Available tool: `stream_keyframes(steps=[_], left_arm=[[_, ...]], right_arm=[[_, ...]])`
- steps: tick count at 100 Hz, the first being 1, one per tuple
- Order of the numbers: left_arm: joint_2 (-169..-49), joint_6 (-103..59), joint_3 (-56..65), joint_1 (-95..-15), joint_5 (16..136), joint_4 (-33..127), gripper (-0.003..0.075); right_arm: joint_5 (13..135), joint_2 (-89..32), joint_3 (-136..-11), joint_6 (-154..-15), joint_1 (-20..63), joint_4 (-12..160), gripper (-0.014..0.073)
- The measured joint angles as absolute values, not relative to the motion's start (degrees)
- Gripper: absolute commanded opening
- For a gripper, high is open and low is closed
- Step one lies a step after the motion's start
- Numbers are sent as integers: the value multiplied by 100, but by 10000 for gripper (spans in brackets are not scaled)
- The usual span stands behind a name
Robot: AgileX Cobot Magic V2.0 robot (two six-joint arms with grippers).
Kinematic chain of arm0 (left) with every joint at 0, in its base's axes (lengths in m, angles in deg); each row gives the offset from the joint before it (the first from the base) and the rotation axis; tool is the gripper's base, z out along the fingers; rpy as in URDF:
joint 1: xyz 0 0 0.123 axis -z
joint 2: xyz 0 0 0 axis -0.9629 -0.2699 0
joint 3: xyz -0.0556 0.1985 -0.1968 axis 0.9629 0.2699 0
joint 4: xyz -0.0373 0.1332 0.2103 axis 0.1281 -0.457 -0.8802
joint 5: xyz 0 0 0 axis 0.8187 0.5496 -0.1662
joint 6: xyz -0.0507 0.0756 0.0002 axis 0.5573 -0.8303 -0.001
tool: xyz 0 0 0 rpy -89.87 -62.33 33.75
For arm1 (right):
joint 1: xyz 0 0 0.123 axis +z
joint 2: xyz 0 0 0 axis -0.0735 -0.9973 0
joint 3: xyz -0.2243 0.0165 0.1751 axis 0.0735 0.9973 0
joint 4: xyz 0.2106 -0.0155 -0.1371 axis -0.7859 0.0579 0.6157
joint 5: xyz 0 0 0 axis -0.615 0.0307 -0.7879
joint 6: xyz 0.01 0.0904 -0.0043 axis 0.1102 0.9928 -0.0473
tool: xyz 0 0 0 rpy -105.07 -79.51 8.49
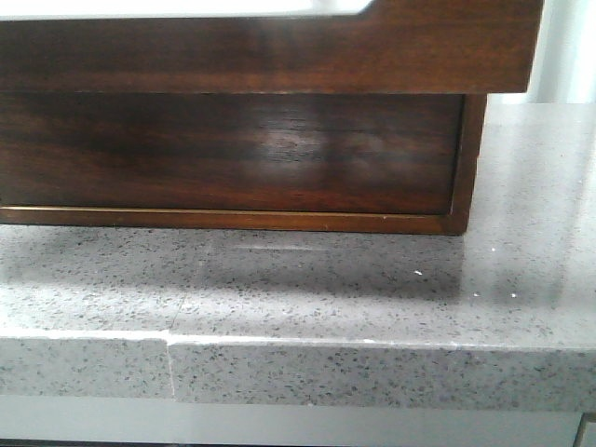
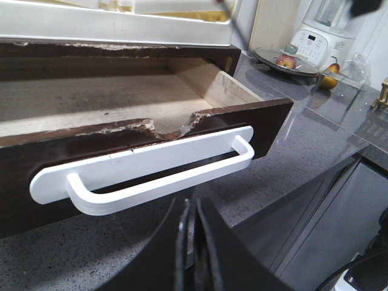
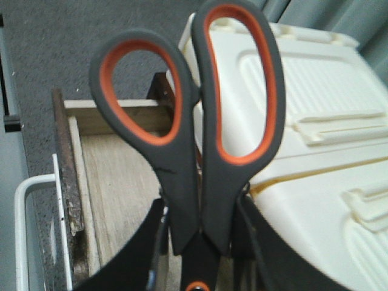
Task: Put scissors in drawer with both arms
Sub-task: 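Carry the scissors over the open drawer and lower them inside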
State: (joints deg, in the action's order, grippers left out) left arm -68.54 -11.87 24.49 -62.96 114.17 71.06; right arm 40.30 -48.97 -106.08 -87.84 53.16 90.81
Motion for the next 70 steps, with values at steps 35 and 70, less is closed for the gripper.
stream_keyframes(steps=[35, 70], left_arm=[[-6850, -1187, 2449, -6296, 11510, 7115, -20], [-6850, -1187, 2449, -6296, 11533, 7115, -20]], right_arm=[[3716, -5923, -10608, -8810, 5341, 9833, -65], [3662, -6078, -10610, -8788, 5363, 9962, 486]])
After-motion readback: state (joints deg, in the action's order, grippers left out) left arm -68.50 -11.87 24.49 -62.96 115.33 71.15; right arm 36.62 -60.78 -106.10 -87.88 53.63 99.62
